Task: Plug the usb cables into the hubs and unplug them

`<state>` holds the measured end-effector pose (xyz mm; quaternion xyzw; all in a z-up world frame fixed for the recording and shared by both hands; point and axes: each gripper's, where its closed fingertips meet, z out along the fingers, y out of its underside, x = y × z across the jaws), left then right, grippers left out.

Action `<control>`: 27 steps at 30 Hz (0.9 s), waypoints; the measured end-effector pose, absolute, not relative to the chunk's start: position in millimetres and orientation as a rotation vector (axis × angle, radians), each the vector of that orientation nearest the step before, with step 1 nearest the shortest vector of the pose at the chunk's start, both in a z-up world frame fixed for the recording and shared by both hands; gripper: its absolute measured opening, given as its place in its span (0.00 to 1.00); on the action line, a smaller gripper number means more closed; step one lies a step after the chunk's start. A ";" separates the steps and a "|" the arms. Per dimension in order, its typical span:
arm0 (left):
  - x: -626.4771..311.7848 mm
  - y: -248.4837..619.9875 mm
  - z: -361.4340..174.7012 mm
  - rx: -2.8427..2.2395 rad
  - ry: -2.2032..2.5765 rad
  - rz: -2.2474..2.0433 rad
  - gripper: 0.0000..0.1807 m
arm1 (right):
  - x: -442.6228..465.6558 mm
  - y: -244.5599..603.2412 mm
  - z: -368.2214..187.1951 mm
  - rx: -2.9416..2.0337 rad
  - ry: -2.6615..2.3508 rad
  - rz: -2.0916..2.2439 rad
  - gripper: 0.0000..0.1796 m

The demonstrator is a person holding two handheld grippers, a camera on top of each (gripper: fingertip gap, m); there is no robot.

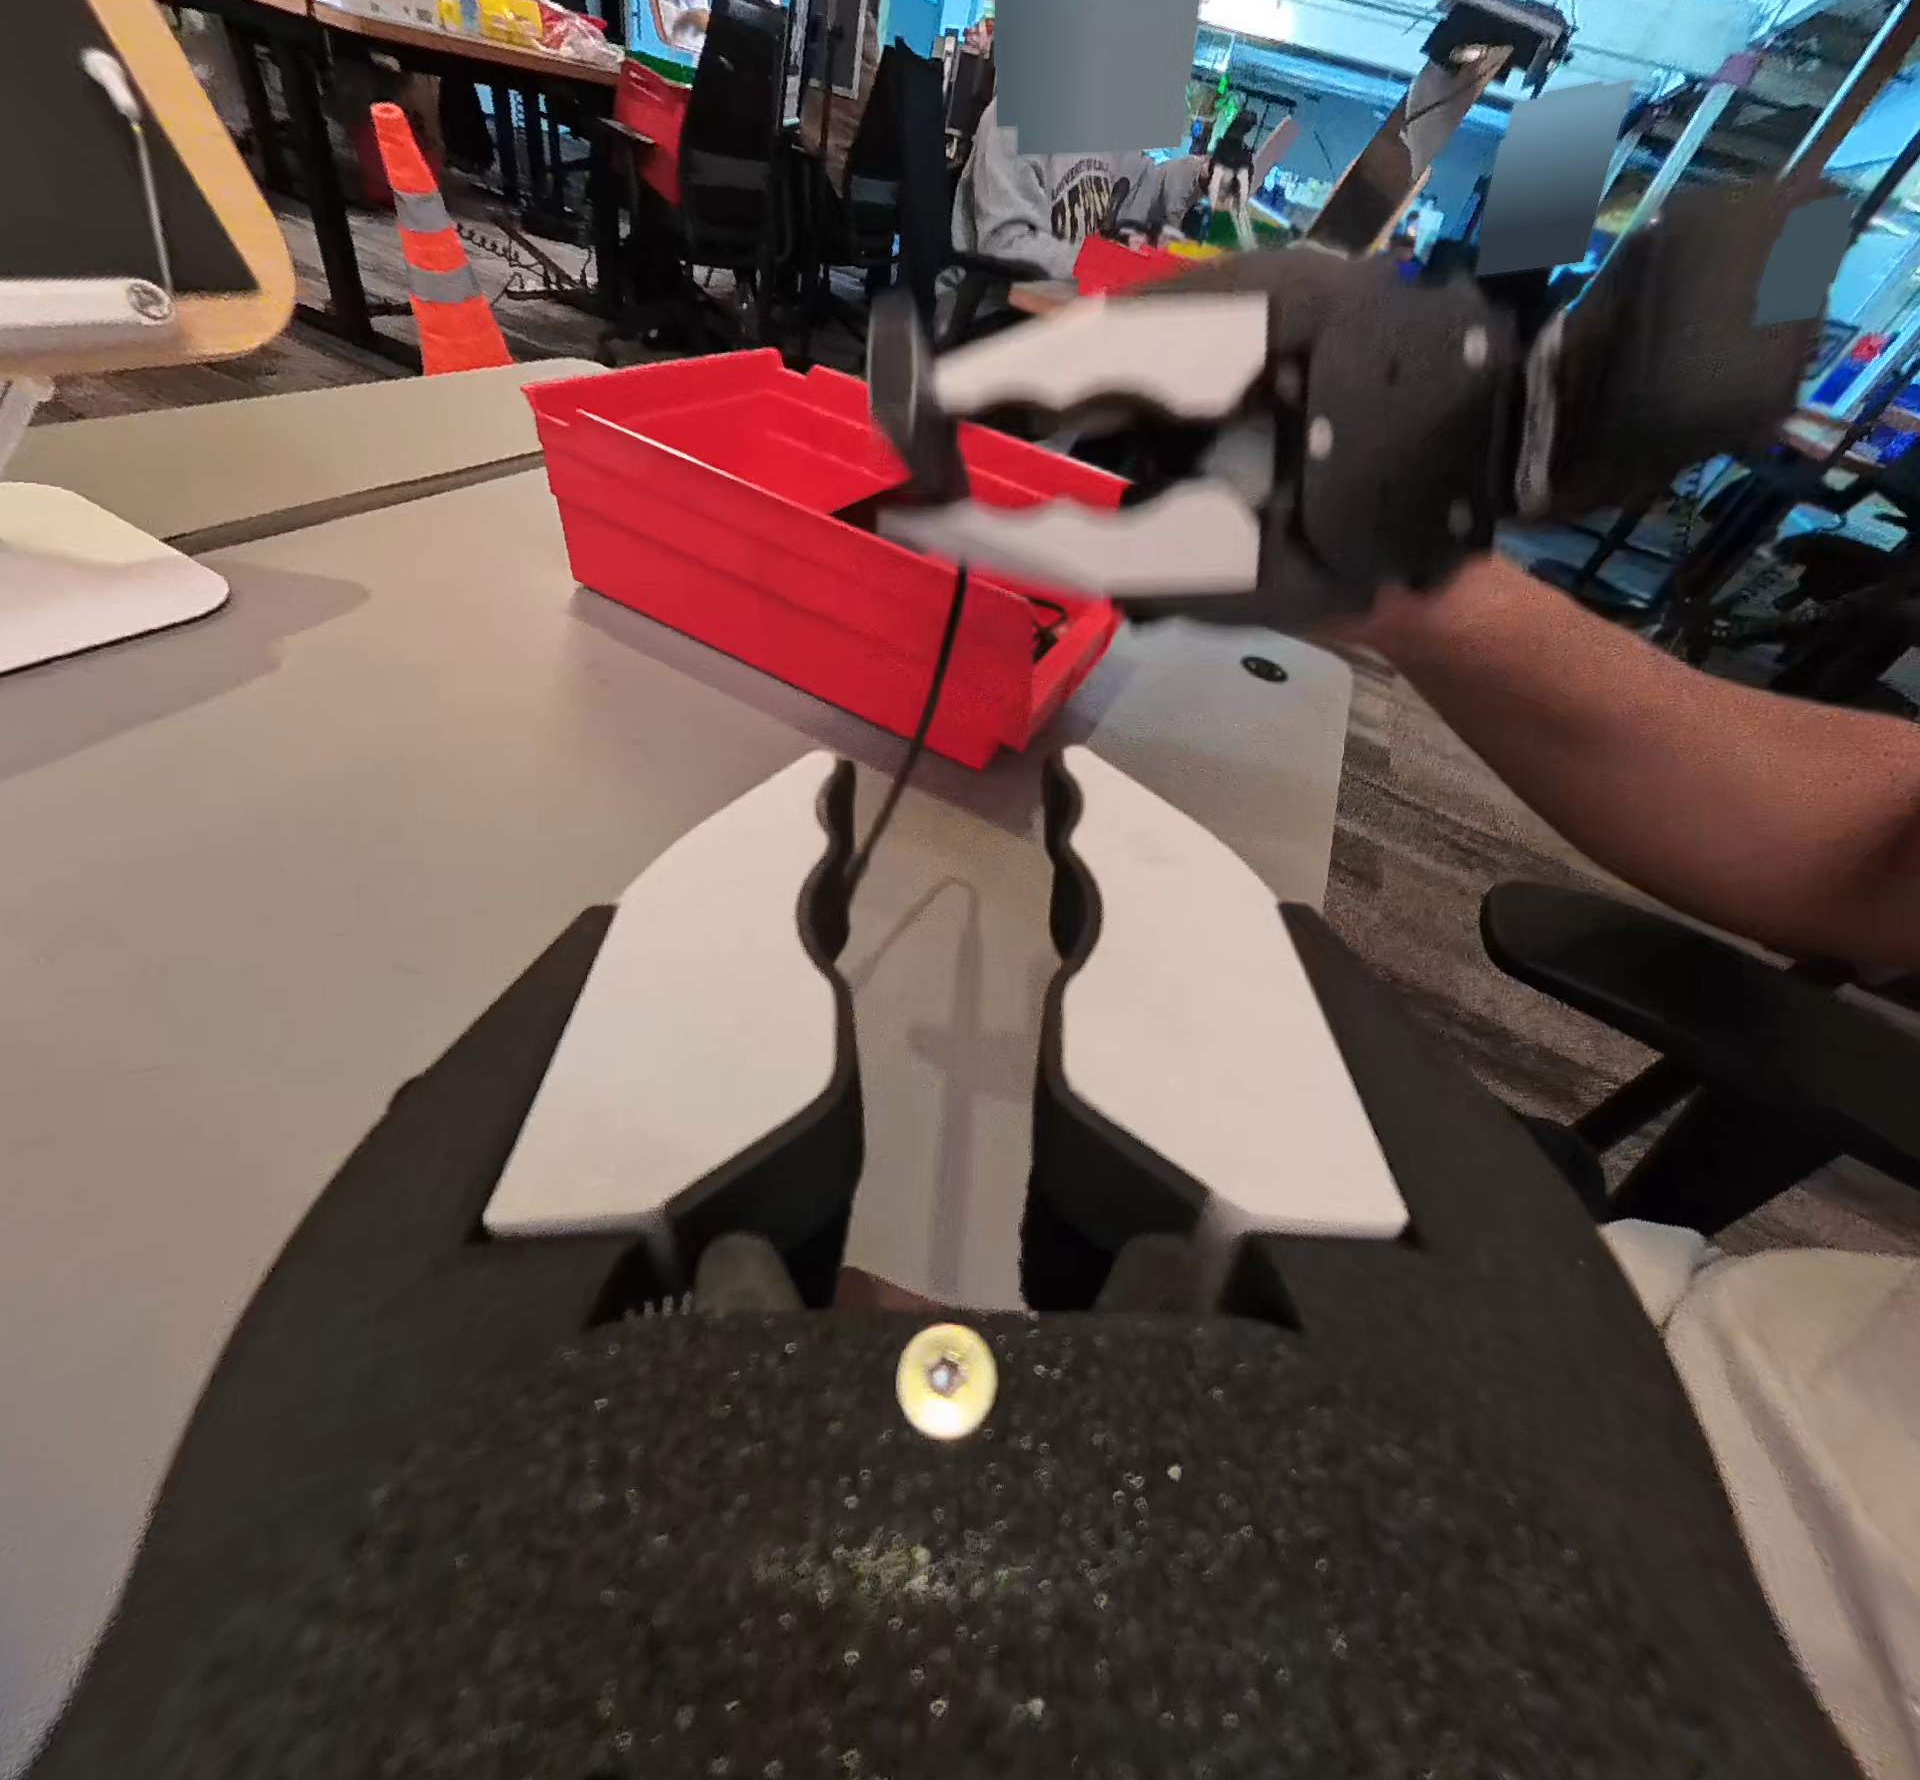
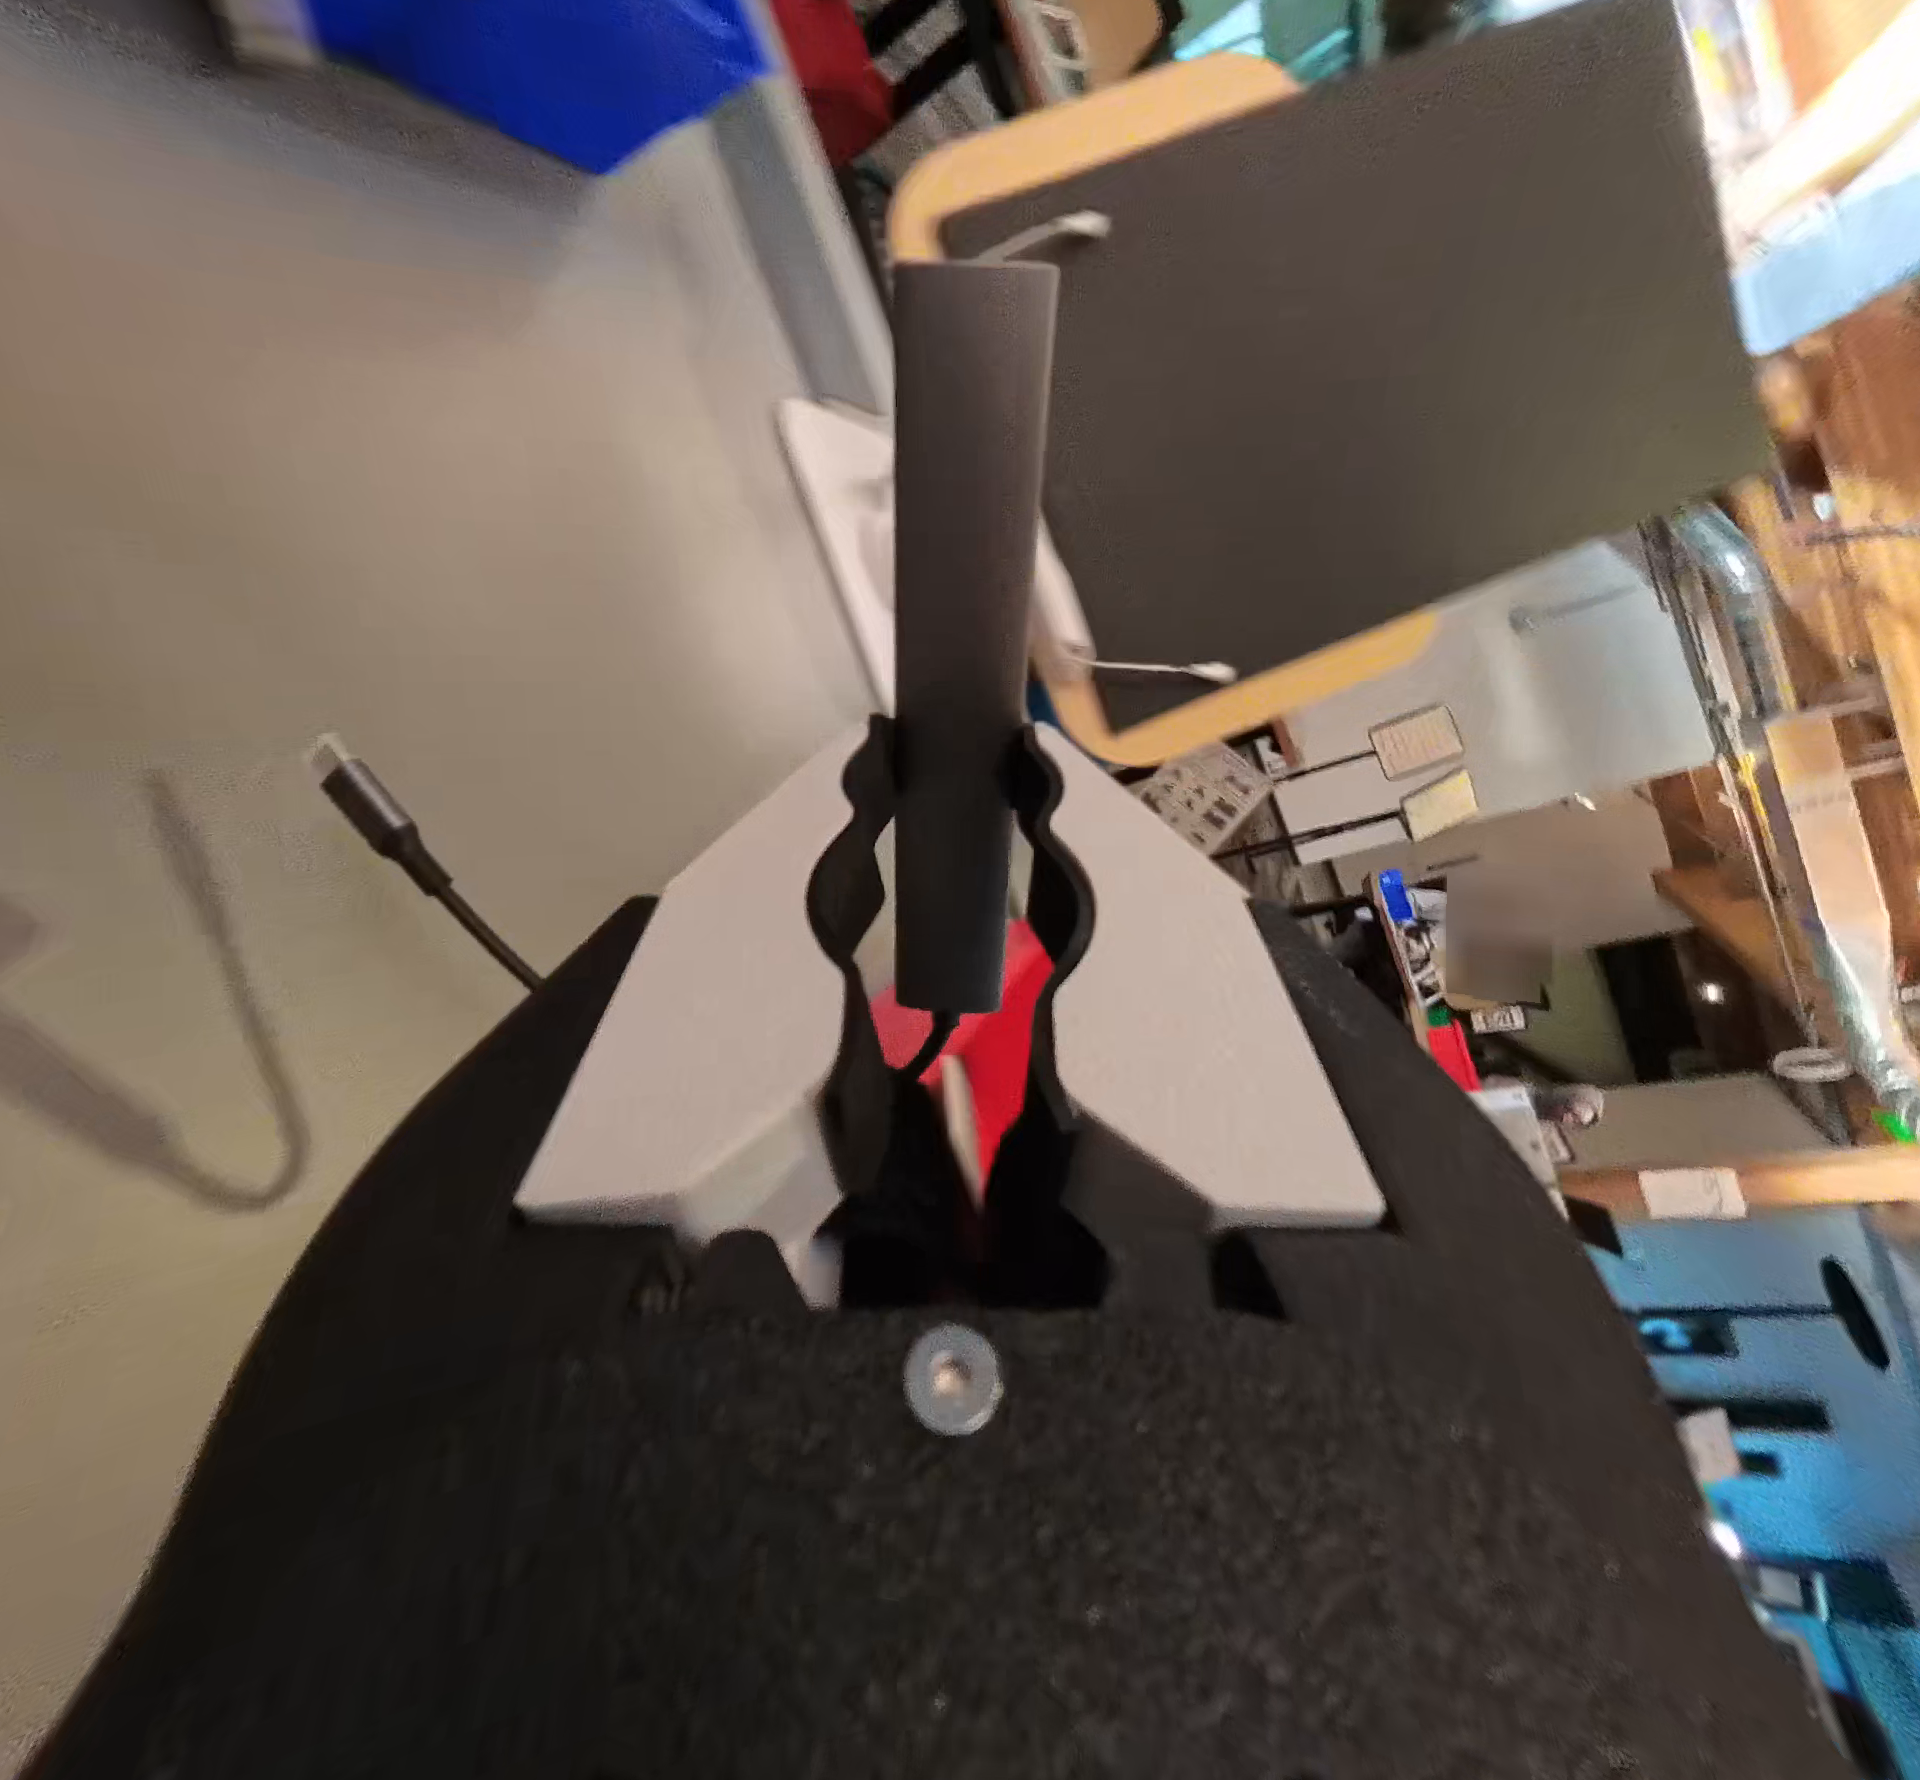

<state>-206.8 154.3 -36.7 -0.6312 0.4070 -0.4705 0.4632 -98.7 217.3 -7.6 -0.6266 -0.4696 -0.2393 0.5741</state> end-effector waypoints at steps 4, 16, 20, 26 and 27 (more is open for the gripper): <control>-199.4 153.1 -52.8 -1.578 1.048 -1.140 0.16 | -25.3 253.4 81.4 -1.510 -0.898 -0.481 0.12; -192.7 147.3 -85.2 -1.620 1.216 -0.987 0.14 | 130.3 358.2 -22.6 -2.033 -0.784 -0.205 0.12; -192.1 149.6 -90.4 -1.636 1.220 -0.982 0.14 | 147.3 352.2 -117.9 -2.306 -1.078 -0.360 0.12; -194.9 150.1 -95.6 -1.684 1.190 -0.997 0.14 | 162.6 353.6 -177.4 -2.540 -1.332 -0.572 0.12; -197.2 148.6 -96.9 -1.694 1.184 -0.998 0.14 | 162.3 354.3 -182.9 -2.557 -1.354 -0.567 0.12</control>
